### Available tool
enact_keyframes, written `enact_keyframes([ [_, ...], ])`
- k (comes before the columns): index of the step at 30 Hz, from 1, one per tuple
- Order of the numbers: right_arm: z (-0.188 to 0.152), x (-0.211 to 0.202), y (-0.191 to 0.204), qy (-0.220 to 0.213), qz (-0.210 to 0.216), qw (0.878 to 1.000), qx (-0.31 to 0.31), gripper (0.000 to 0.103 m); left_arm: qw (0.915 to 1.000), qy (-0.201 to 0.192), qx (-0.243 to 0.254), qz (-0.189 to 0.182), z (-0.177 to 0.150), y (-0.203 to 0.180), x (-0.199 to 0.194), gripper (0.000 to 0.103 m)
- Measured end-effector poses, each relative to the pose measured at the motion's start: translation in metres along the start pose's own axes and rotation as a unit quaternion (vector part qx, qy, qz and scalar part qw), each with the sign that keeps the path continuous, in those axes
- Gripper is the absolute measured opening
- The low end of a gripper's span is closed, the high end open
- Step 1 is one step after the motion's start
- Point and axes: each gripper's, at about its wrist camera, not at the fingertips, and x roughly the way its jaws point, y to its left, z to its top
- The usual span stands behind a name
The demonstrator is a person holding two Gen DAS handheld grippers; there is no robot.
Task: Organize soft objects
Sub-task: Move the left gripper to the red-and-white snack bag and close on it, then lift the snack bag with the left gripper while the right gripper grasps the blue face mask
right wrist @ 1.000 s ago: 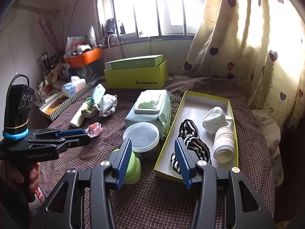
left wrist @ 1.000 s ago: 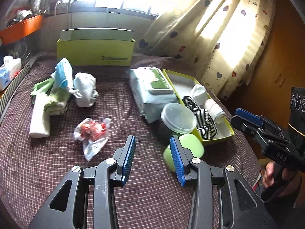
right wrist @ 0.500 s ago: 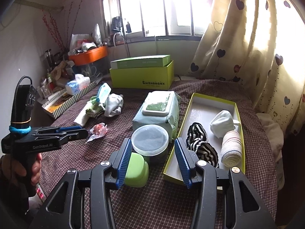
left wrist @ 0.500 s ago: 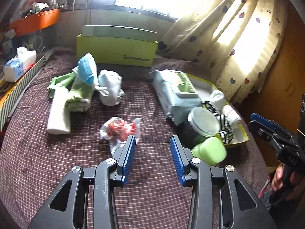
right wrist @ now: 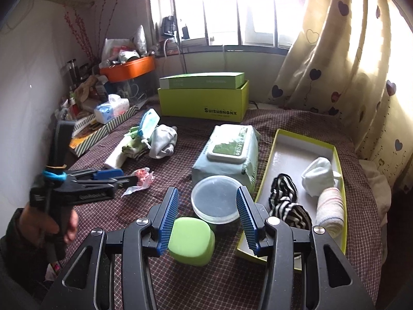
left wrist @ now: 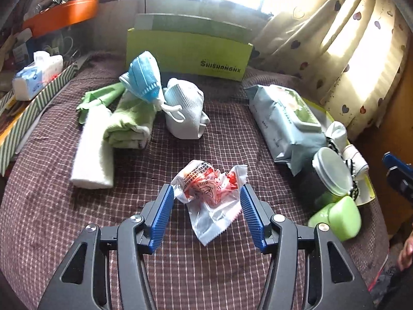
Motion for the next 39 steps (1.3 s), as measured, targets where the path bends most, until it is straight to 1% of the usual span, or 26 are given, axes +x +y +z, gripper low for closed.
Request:
enact_keyframes([
  [3,0.003,0.006,0.005,0.004,0.004,1.000,-0.006,0.046,0.9999,0.008,0.004,0.008,0.000,-0.002,0.012,0.055],
  [5,0.006,0.010,0.007,0.006,0.005,1.000,-0.009,0.046,0.9996,0.022,0.004,0.015,-0.001,-0.002,0.022,0.055],
  [8,0.009,0.015,0.010,0.009,0.006,1.000,-0.014,0.046,0.9995,0.022,0.014,0.017,-0.002,-0.005,0.024,0.055],
  [9,0.010,0.016,0.011,0.010,0.006,1.000,-0.014,0.046,0.9996,0.021,0.013,0.014,-0.002,-0.005,0.024,0.051],
  [10,0.011,0.018,0.013,0.011,0.006,1.000,-0.015,0.046,0.9997,0.019,0.011,0.012,-0.003,-0.003,0.023,0.044],
  [11,0.012,0.020,0.013,0.011,0.006,1.000,-0.015,0.046,0.9997,0.019,0.007,0.012,-0.003,-0.001,0.023,0.027],
  [14,0.015,0.023,0.017,0.012,0.006,1.000,-0.016,0.046,0.9997,0.017,-0.013,-0.008,-0.004,0.008,0.019,0.018],
  [16,0.017,0.026,0.020,0.014,0.007,1.000,-0.018,0.046,0.9997,0.010,-0.019,-0.012,-0.005,0.012,0.013,0.016],
  [19,0.022,0.030,0.027,0.015,0.008,1.000,-0.021,0.046,0.9993,-0.002,-0.026,-0.028,-0.007,0.017,0.001,0.016],
  [22,0.027,0.036,0.038,0.016,0.013,0.999,-0.027,0.046,0.9989,-0.018,-0.030,-0.030,-0.009,0.023,-0.013,0.015],
  [28,0.039,0.055,0.061,0.022,0.028,0.999,-0.035,0.046,0.9980,-0.032,-0.046,-0.027,-0.011,0.043,-0.030,0.015],
  [34,0.060,0.087,0.086,0.030,0.044,0.998,-0.032,0.046,0.9957,-0.053,-0.074,-0.019,-0.011,0.071,-0.046,0.015],
  [37,0.074,0.110,0.099,0.038,0.048,0.998,-0.028,0.046,0.9941,-0.065,-0.085,-0.017,-0.010,0.084,-0.054,0.015],
  [39,0.084,0.127,0.106,0.046,0.057,0.997,-0.022,0.046,0.9930,-0.071,-0.093,-0.015,-0.009,0.093,-0.058,0.015],
])
